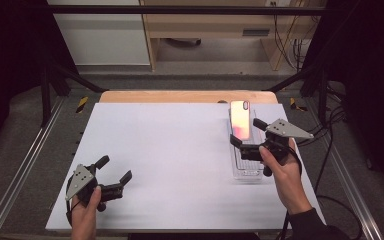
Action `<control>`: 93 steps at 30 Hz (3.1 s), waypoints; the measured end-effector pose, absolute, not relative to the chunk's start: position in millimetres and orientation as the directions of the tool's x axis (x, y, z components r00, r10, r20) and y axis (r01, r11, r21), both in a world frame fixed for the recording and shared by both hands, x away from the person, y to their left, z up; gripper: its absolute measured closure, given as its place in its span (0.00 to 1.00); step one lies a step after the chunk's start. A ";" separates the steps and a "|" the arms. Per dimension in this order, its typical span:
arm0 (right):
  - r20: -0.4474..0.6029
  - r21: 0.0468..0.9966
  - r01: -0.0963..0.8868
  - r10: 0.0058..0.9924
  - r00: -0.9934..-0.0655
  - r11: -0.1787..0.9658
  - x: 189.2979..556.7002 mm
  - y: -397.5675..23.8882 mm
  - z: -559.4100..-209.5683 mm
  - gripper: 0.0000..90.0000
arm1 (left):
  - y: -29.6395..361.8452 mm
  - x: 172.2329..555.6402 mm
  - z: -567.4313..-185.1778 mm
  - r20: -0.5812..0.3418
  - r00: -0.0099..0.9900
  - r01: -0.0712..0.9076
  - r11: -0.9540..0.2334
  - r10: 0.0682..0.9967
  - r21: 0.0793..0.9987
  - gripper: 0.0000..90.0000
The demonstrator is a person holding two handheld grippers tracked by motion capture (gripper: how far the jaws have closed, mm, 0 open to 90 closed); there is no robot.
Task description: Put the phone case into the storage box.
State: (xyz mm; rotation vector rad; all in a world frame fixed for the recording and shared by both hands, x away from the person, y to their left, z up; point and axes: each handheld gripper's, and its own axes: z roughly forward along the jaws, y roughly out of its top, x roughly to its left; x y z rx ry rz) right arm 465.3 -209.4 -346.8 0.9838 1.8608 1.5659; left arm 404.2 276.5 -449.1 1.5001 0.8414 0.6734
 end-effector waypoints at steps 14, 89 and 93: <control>0.075 0.973 0.222 0.813 -0.577 0.068 458.5 -238.3 -359.6 0.03 | 277.1 404.0 -449.3 -0.058 0.566 0.119 -0.012 0.823 0.993 0.01; -0.018 0.989 0.113 0.825 -0.565 0.098 415.2 -294.3 -433.2 0.03 | 280.8 394.6 -450.9 -0.038 0.574 0.106 -0.028 0.818 0.994 0.01; -0.020 0.990 0.101 0.820 -0.572 0.095 414.8 -291.4 -434.6 0.03 | 280.4 391.1 -451.0 -0.032 0.574 0.097 -0.029 0.818 0.995 0.01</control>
